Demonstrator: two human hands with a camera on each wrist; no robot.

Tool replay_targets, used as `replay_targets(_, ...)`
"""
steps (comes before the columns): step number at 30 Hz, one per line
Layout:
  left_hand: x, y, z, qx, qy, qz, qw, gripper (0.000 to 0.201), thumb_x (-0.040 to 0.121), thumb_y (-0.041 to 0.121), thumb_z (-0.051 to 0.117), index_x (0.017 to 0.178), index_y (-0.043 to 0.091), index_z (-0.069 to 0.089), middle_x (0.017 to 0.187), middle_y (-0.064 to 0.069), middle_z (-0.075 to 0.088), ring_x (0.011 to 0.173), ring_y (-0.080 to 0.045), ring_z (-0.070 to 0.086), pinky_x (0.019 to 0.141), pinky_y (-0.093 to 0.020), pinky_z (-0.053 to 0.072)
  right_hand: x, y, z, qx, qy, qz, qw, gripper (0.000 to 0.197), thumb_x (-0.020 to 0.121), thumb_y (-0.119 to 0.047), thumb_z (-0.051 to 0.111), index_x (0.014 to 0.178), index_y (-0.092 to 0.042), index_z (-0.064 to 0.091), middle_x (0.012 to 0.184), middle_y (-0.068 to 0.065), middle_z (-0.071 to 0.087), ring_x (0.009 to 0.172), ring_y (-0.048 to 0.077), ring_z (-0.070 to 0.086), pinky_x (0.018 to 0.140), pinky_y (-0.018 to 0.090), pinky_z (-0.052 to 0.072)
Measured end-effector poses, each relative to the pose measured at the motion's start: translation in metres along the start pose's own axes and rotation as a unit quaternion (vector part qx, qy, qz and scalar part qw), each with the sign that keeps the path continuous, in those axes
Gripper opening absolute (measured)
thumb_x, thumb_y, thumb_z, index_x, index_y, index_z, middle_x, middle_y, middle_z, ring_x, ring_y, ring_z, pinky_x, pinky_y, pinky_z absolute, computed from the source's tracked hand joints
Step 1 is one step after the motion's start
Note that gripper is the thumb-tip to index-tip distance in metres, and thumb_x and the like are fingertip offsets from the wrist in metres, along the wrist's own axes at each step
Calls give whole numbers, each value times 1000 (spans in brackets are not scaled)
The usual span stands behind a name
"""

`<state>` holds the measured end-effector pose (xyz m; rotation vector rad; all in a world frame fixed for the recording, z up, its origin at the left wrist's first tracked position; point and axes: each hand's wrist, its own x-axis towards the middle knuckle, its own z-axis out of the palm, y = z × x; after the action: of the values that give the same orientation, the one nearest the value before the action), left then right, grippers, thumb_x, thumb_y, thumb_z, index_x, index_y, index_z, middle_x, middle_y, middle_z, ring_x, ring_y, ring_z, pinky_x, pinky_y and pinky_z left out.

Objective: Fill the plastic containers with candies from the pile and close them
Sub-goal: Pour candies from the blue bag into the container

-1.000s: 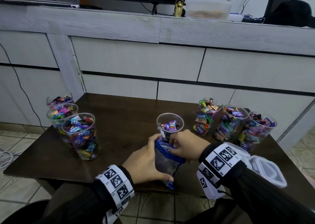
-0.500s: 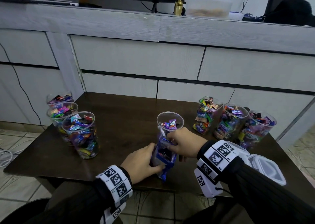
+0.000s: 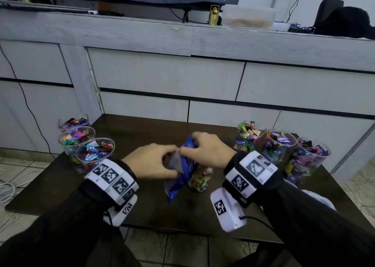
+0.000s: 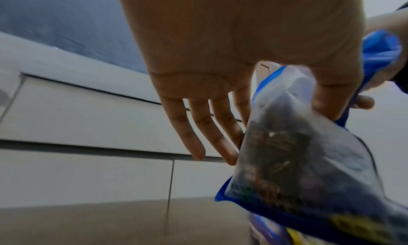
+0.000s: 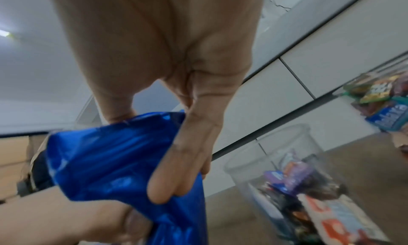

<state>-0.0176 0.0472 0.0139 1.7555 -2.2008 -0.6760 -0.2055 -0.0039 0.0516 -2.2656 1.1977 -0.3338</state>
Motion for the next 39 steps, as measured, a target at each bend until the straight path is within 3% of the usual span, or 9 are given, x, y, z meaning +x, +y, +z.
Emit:
replay_targets(3, 7, -3, -22, -24, 57, 1, 998, 70, 57, 74, 59, 121, 46, 51, 109, 22, 63, 98, 5, 60, 90, -33, 54, 15, -4, -16, 158, 16, 37, 987, 14, 88, -31, 60, 86, -21, 51, 72, -2, 64, 47, 2, 63, 41, 13, 45)
replay_targets(7, 20, -8, -34, -71, 161, -43, 983, 94, 57, 87, 59, 133, 34, 44, 118, 16, 55, 104, -2, 55, 89, -34, 50, 25, -4, -33, 360, 54, 75, 928, 11, 92, -12, 54, 95, -3, 49, 59, 10, 65, 48, 24, 66, 46, 30, 55)
replay_targets(11, 31, -7, -28, -80, 261, -155, 949, 64, 76, 82, 38, 98, 24, 55, 88, 9, 60, 83, -9, 60, 75, -35, 52, 26, 5, -39, 507, 105, 85, 851, 8, 93, -4, 50, 97, -5, 43, 81, 18, 58, 52, 19, 65, 45, 25, 53)
replay_targets(14, 42, -1, -15, -228, 169, -183, 941, 65, 89, 71, 35, 87, 14, 67, 73, -1, 71, 62, -13, 65, 59, -29, 52, 27, 21, -33, 555, 120, 94, 817, 14, 93, -2, 50, 103, -6, 42, 95, 21, 61, 70, 25, 69, 55, 28, 58)
replay_targets(17, 52, 14, -8, -378, 64, -199, 902, 64, 96, 61, 36, 101, 4, 64, 80, -9, 72, 57, -15, 65, 49, -25, 52, 28, 36, -21, 594, 114, 105, 789, 24, 92, -2, 51, 114, -3, 42, 111, 27, 59, 89, 31, 68, 73, 37, 60)
replay_targets(20, 62, 29, -11, -450, 61, -200, 868, 50, 99, 52, 43, 99, 5, 59, 84, -12, 66, 61, -17, 61, 47, -22, 54, 31, 46, -12, 623, 126, 101, 765, 20, 91, 2, 51, 108, -5, 42, 106, 26, 59, 81, 27, 69, 62, 33, 60)
replay_targets(26, 83, 39, -14, -441, 101, -150, 879, 20, 101, 26, 51, 102, 7, 59, 90, -6, 63, 66, -14, 62, 53, -24, 56, 35, 59, -11, 543, 145, 86, 823, 29, 85, 8, 56, 108, -5, 44, 102, 18, 58, 81, 25, 64, 64, 34, 59)
replay_targets(32, 93, 39, -9, -337, 161, -87, 924, 37, 97, 22, 60, 131, 12, 52, 99, -7, 67, 97, -22, 66, 86, -39, 54, 33, 76, -20, 247, 145, 40, 957, 61, 79, -2, 71, 132, -8, 40, 125, 9, 56, 112, 22, 58, 97, 43, 49)
replay_targets(39, 90, 42, 12, -308, 226, -23, 924, 52, 95, 17, 61, 144, 19, 42, 121, -4, 62, 113, -19, 61, 96, -39, 53, 25, 89, -8, 201, 174, -14, 964, 56, 79, -7, 74, 118, -17, 34, 124, 6, 55, 115, 18, 57, 97, 39, 50)
